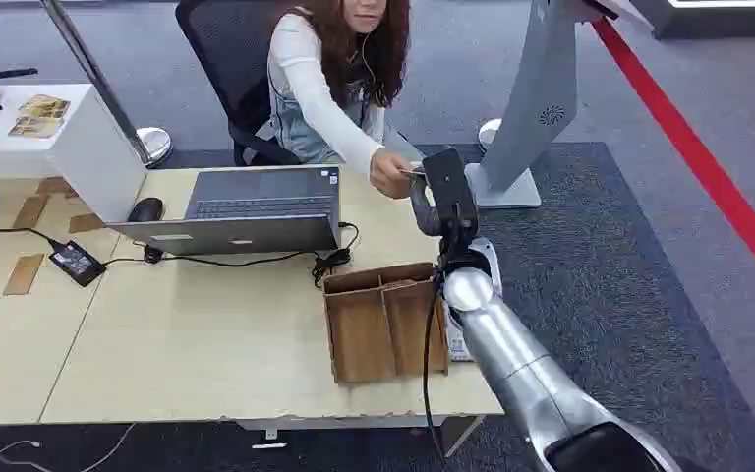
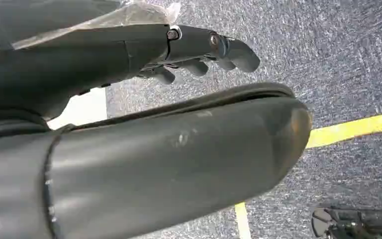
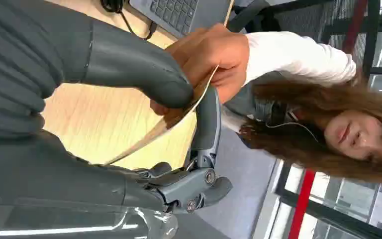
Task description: Pass the card to the sensor for recognition and then transmit it.
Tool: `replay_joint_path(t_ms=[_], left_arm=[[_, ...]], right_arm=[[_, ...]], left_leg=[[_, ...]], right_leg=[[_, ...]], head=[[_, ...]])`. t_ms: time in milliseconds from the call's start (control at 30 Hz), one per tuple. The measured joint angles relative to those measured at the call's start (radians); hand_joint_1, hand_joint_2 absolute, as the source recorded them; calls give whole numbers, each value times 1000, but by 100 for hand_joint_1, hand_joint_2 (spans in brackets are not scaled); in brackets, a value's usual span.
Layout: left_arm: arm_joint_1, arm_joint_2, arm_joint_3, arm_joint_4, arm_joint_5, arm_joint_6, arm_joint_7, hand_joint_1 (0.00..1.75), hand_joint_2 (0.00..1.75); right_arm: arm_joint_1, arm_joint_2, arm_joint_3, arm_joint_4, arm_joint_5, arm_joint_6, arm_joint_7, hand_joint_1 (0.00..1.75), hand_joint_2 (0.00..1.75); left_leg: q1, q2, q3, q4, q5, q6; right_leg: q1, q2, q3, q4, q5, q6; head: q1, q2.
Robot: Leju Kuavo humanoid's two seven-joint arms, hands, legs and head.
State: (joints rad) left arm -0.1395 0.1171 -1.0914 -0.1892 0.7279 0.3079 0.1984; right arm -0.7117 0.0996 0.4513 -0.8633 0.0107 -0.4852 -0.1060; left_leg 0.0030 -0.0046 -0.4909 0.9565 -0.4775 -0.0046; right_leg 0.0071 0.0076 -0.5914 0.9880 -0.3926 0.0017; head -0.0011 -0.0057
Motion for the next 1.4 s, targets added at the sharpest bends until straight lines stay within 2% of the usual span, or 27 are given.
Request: replay_joint_path(t_ms=[333, 567, 900, 1067, 1267, 1400], left_arm=[[0, 0, 0, 0, -1, 0, 3, 0, 0], [2, 1, 0, 0, 6, 0, 12, 0, 0], [3, 1, 0, 0, 14, -3, 18, 0, 0], [5, 1, 0, 0, 23, -2, 33, 0, 0], [7, 1, 2, 0, 36, 0, 43, 0, 0], [8, 1, 2, 0, 44, 2, 49, 0, 0]], right_arm=[[-5, -15, 0, -36, -14, -16, 1, 175, 175], [10, -72, -3, -179, 32, -39, 73, 175, 175], [50, -137, -7, -358, 85, -40, 112, 175, 175], [93, -187, -11, -454, 235, -32, 193, 175, 175], [184, -273, -22, -576, 502, 51, 318, 175, 175], [265, -333, -45, -646, 583, 80, 379, 175, 175]], left_leg=[[0, 0, 0, 0, 0, 0], [0, 0, 1, 0, 0, 0], [0, 0, 1, 0, 0, 0], [0, 0, 1, 0, 0, 0], [0, 0, 1, 0, -1, 1], [0, 0, 1, 0, -1, 1]], right_leg=[[0, 0, 0, 0, 0, 0], [0, 0, 0, 0, 0, 0], [0, 0, 0, 0, 0, 0], [0, 0, 0, 0, 0, 0], [0, 0, 0, -1, 0, 0], [0, 0, 0, -1, 0, 0]], head=[[0, 0], [0, 0], [0, 0], [0, 0], [0, 0], [0, 0]])
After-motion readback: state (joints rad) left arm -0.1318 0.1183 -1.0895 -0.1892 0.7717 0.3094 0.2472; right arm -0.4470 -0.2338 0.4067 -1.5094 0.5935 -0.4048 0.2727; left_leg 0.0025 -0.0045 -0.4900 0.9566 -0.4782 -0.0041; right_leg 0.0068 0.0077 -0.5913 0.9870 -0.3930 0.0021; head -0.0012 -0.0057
